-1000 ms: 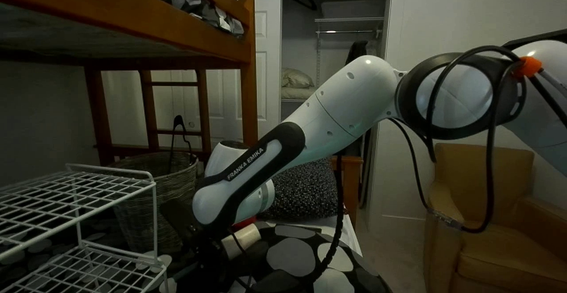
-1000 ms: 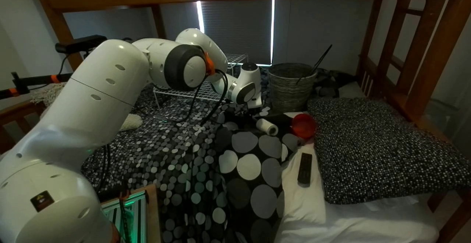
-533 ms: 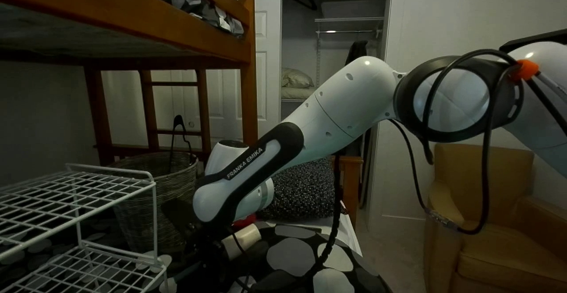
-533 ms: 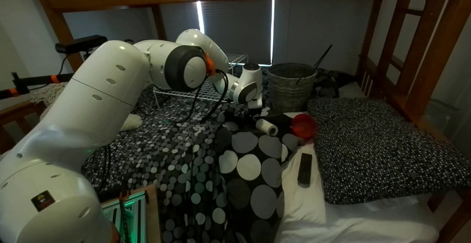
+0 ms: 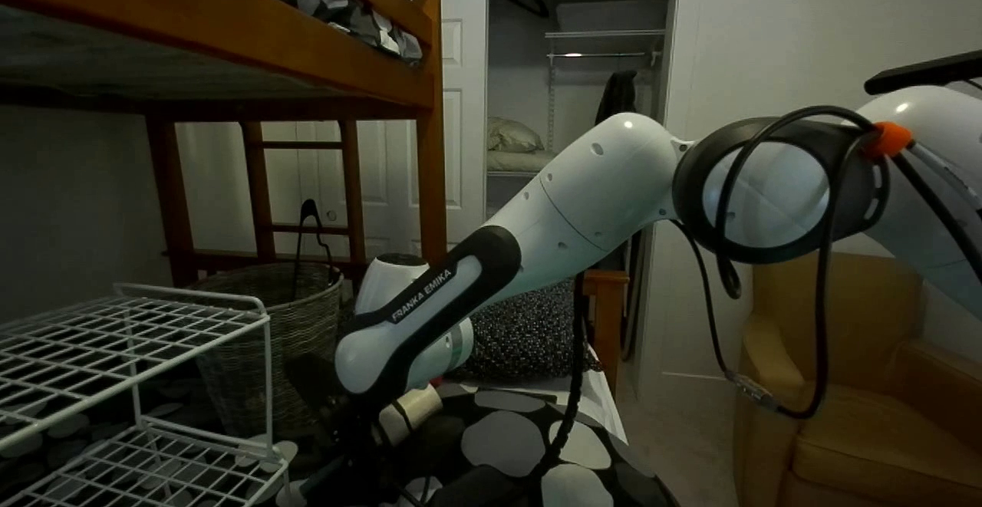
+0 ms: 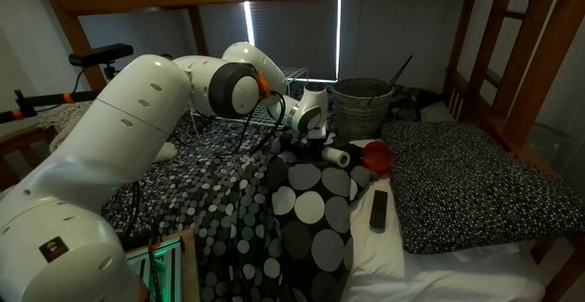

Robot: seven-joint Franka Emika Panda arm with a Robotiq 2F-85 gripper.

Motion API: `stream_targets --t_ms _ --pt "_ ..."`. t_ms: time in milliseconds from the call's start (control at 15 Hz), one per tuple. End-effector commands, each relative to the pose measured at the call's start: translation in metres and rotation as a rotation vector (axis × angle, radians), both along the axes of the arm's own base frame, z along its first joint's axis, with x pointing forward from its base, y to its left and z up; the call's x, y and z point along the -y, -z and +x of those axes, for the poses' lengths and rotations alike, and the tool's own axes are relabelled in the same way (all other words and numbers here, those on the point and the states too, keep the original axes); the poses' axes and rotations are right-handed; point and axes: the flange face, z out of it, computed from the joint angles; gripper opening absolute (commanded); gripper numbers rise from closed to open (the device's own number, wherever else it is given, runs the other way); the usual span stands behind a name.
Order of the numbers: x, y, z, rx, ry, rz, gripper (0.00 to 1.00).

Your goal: Put the lint roller on the top shelf of the rack

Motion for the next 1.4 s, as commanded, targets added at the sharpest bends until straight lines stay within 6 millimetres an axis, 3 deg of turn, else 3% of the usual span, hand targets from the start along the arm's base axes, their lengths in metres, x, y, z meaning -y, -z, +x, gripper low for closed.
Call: stream_targets --t_ms 0,200,333,467,600,800,1000,1267,1333 --pt "-0.014 -0.048 -0.011 0.058 -0.036 0.027 0.06" --pt "-0.022 -0.106 -0.034 0.151 -0.109 0.088 0.06" --pt "-0.015 -0.143 -0.047 0.223 -0.125 0.117 0.06" --pt "-0.001 -0.166 -0.057 0.235 -0.1 0.1 0.06" --pt "0.014 -0.171 -0.066 0.159 -0.092 0.03 0.06" --pt "0.029 -0.146 -0.075 0.0 -0.096 -0.086 0.06" --pt "0.038 -0.101 -0.074 -0.128 -0.083 -0.196 0.06" --pt "0.025 -0.056 -0.074 -0.211 -0.094 -0.3 0.06" --pt "0.019 -0.051 -0.076 -0.226 -0.106 -0.311 0.5"
